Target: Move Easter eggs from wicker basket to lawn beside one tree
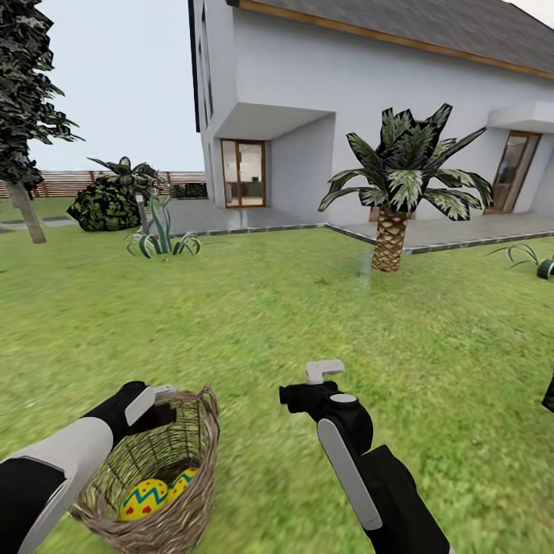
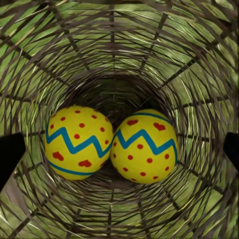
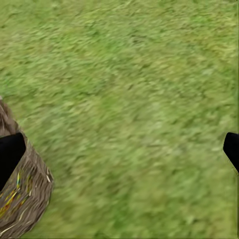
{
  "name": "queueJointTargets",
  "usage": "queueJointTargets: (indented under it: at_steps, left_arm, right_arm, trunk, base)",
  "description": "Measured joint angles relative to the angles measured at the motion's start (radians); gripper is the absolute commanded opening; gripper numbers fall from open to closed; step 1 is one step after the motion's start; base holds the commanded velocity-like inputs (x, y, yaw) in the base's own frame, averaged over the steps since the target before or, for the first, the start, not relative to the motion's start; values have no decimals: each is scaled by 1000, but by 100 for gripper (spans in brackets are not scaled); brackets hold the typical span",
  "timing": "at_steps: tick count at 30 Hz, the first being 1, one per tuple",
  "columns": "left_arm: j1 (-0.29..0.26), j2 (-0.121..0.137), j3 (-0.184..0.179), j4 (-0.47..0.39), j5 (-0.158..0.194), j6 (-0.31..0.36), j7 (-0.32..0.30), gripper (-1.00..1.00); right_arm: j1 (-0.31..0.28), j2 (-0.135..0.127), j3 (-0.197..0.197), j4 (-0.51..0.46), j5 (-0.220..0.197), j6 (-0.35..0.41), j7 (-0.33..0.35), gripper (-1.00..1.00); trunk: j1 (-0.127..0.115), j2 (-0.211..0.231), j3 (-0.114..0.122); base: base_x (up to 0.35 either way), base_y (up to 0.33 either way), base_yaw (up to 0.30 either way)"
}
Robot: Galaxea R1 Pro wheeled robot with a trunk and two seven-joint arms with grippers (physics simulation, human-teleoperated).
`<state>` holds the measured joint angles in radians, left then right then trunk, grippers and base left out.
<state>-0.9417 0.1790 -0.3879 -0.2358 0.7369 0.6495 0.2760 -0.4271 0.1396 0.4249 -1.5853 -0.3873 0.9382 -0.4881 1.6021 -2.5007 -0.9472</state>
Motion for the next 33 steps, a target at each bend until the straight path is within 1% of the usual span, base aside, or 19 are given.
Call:
queueJointTargets:
  at_steps: [11,21,33]
  left_arm:
    - [0,-1,0,2,0,1,0,100]
    - [0,3,0,1,0,2,1,100]
    - [0,4,0,4,0,2,0,100]
  right_arm:
    - [0,0,-1,0,0,0,0,100]
    - [0,0,-1,0,0,0,1,100]
    - [0,1,0,0,0,5,0,100]
  trunk:
    - [0,0,0]
    - [0,0,0]
    - [6,-3,-46]
  base:
    - [37,-18,0]
    - [1,0,0]
    - [0,0,0]
